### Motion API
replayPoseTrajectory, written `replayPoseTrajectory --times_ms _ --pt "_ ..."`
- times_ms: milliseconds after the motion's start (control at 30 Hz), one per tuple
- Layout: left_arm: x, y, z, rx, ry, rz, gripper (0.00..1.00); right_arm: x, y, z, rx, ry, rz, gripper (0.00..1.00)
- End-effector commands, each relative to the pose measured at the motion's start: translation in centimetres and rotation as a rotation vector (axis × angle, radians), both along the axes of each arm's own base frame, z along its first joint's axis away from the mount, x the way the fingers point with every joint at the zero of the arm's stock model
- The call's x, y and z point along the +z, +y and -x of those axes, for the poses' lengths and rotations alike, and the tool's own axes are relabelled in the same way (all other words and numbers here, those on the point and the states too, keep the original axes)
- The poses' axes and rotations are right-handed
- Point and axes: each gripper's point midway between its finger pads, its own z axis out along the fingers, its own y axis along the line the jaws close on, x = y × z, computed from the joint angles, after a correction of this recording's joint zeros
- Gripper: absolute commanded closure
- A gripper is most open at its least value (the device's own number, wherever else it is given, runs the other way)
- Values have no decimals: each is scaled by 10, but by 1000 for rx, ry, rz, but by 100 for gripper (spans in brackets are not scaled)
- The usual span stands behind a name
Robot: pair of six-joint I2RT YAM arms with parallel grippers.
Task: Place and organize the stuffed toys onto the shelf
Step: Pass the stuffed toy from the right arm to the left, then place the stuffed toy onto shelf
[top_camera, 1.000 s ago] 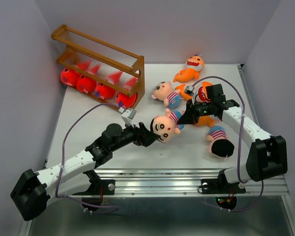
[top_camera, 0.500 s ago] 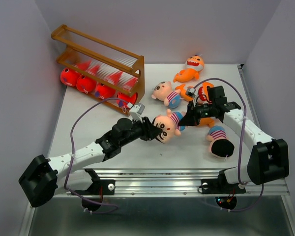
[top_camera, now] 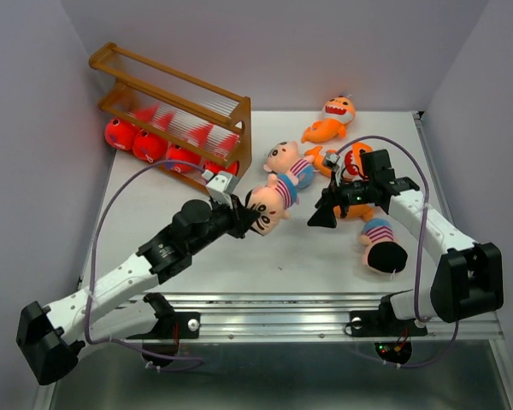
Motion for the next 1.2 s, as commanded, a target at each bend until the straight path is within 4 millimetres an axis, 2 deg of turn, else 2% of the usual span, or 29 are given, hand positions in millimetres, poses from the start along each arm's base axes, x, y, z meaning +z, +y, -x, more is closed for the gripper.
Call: replayPoseTrajectory --times_ms 0,67,100,167,200,300,333,433,533,633,667,700,733,800,1000,1033,1067,1167 --pt "51 46 -13 96 -179 -106 100 22 -12 -21 -65 -156 60 0" --pt "63 71 -14 150 -201 -161 100 20 -19 -25 -85 -180 81 0" --pt "76 88 -22 206 -220 -166 100 18 -24 -27 -99 -177 82 0" --pt "80 110 -25 250 -236 -218 100 12 -27 -24 -91 -160 68 0" --pt "88 127 -32 303 -250 -229 100 9 -31 -24 -97 -147 62 0" --pt "93 149 -40 342 -275 -299 100 -3 -34 -20 -77 -101 22 0" --pt "96 163 -46 388 -278 -318 100 -3 -41 -23 -99 -92 14 0" --pt "99 187 -66 462 -288 -379 100 -4 -49 -23 -116 -68 -18 0" --pt "109 209 -82 545 -296 -376 100 -5 -52 -23 -129 -64 -14 0" --pt "107 226 -98 571 -297 -357 100 0 -55 -22 -140 -86 -13 0" --pt "113 236 -106 592 -327 -338 100 0 -55 -21 -141 -89 -12 0" --pt "110 239 -110 594 -332 -333 100 0 -55 -21 -142 -89 -11 0" --pt "116 238 -117 584 -359 -306 100 1 -55 -20 -143 -92 -10 0" --pt "121 257 -128 625 -386 -303 100 0 -55 -21 -145 -93 -8 0" --pt "126 288 -170 694 -426 -285 100 2 -56 -21 -147 -96 -6 0" --pt "133 294 -176 709 -450 -285 100 2 -56 -21 -148 -99 -5 0" --pt "125 299 -187 714 -432 -293 100 2 -56 -21 -149 -101 -4 0" --pt "121 311 -206 727 -430 -303 100 3 -56 -21 -147 -102 -6 0"
